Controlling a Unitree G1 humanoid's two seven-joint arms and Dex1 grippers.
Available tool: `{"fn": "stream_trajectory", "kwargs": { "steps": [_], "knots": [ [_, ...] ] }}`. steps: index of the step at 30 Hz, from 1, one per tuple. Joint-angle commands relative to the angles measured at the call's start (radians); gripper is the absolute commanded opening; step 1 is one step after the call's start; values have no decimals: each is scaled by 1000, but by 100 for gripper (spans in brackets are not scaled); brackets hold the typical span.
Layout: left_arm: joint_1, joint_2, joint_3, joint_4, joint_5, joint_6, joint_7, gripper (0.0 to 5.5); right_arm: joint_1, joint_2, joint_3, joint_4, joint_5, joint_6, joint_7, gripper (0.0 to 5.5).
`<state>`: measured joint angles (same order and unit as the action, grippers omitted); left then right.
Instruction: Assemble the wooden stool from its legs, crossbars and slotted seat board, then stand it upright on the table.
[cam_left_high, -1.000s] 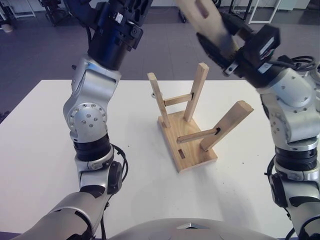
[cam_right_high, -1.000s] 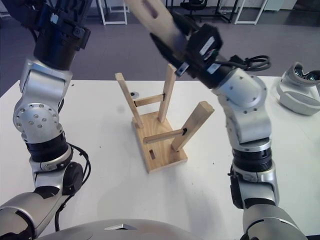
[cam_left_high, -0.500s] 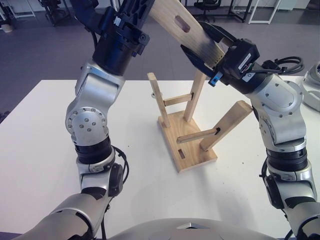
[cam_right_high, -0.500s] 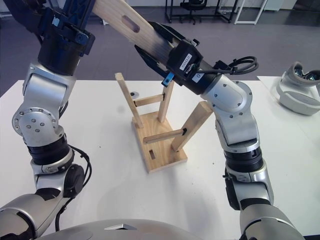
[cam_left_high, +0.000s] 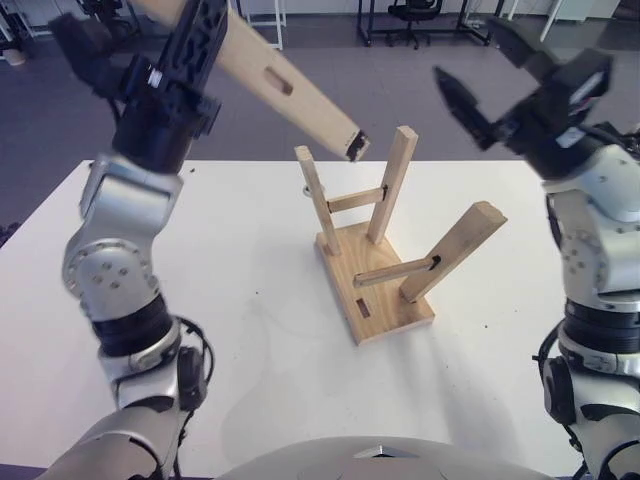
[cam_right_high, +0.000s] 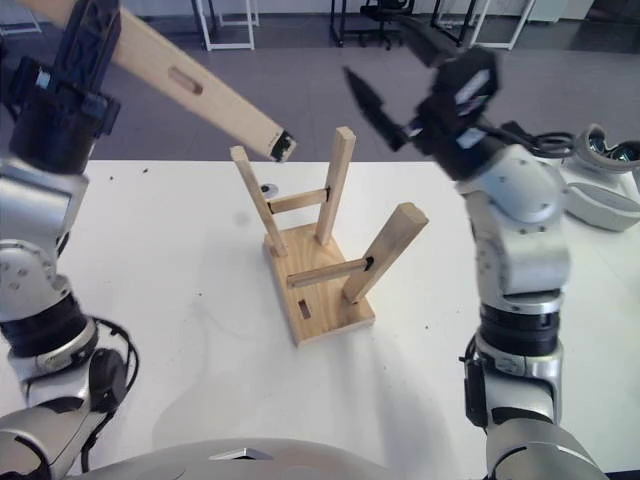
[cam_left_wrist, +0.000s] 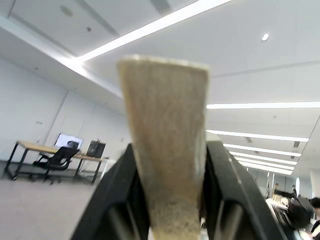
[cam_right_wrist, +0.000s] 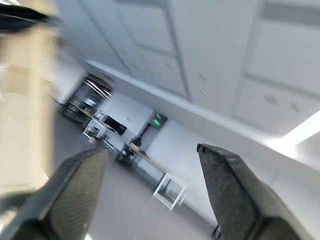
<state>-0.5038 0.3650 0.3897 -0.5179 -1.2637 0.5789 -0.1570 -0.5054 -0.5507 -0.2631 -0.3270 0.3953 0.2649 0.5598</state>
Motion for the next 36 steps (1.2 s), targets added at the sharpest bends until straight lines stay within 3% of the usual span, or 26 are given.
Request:
{"fn": "stream_trajectory", "kwargs": {
  "steps": [1, 6, 10, 16, 26, 36],
  "knots": [
    [243, 61, 21, -126, 8, 34, -38, 109, 235, -62, -3, 163, -75, 45, 31, 330],
    [510, -23, -71, -181, 171, 8, 73, 109, 438, -39, 246, 420, -328, -139, 36, 330],
    [621, -177, -75, -205, 63, -31, 273, 109, 502, -33, 393, 443, -439, -306, 80, 330],
    [741, -239, -88, -236, 8, -63, 432, 109, 548, 2, 446, 299, -413, -318, 130, 330],
    [682, -252, -138, -101, 228, -132, 438, 109, 538, 37, 500, 240, -423, -322, 161, 330],
    [590, -118, -231, -67, 446, -55, 354, 109, 539, 23, 498, 225, -451, -333, 154, 330]
  ]
}}
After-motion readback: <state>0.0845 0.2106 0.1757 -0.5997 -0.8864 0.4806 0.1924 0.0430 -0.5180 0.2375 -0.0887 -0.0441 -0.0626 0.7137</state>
